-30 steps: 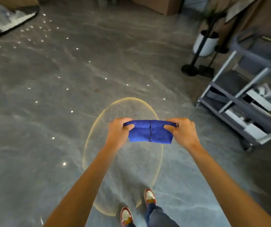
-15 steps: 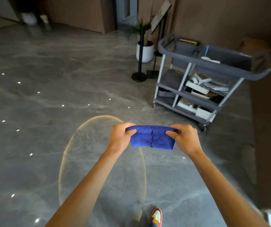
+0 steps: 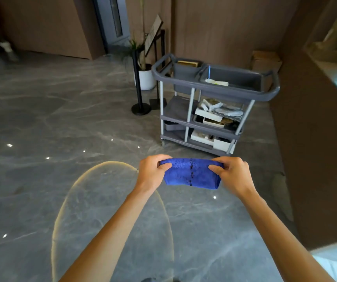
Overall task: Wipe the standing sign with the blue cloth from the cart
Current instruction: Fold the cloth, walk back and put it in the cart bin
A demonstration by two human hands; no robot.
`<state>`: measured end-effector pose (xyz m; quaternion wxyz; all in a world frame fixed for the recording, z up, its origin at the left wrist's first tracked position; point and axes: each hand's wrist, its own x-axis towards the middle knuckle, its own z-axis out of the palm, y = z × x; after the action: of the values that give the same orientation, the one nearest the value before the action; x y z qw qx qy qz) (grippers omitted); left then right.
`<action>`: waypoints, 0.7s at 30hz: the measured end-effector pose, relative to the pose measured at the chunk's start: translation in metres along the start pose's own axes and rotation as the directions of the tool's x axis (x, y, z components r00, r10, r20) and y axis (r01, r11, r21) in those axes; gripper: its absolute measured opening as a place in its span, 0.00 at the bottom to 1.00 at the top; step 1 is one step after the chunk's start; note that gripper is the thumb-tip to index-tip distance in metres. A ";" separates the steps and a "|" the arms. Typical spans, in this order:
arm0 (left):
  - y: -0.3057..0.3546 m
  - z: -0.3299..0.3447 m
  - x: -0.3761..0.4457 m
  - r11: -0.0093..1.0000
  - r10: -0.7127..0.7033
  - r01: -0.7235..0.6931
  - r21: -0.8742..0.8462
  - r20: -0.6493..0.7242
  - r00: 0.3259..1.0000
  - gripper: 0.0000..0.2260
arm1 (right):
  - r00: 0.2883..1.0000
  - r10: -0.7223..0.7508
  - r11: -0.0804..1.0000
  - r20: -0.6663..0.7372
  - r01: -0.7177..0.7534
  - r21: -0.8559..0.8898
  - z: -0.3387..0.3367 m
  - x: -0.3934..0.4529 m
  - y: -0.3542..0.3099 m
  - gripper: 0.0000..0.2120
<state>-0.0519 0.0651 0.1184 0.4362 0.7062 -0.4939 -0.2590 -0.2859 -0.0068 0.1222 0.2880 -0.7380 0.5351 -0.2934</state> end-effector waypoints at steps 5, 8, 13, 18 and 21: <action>0.010 0.027 0.032 1.000 0.031 -0.030 -0.007 0.054 0.998 0.10 | 0.999 0.034 0.999 -0.027 -0.034 -0.007 -0.016 0.022 0.019 0.05; 0.013 0.040 0.057 0.999 0.038 -0.038 -0.004 0.075 0.996 0.10 | 0.997 0.051 0.999 -0.052 -0.051 -0.007 -0.020 0.040 0.030 0.05; 0.015 0.057 0.108 0.998 0.056 -0.053 -0.030 0.117 0.992 0.10 | 0.993 0.077 0.997 -0.092 -0.077 -0.001 -0.023 0.082 0.043 0.05; 0.014 0.065 0.175 0.996 0.083 -0.078 -0.041 0.137 0.987 0.10 | 0.987 0.094 0.995 -0.129 -0.096 -0.004 -0.015 0.141 0.047 0.05; 0.013 0.068 0.221 0.995 0.097 -0.090 -0.052 0.162 0.982 0.10 | 0.985 0.111 0.994 -0.135 -0.113 -0.008 -0.008 0.179 0.048 0.05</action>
<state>-0.0285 -0.1652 0.1113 0.4214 0.6486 -0.5547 -0.3066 -0.2759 -0.1920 0.1137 0.2615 -0.6875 0.5964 -0.3215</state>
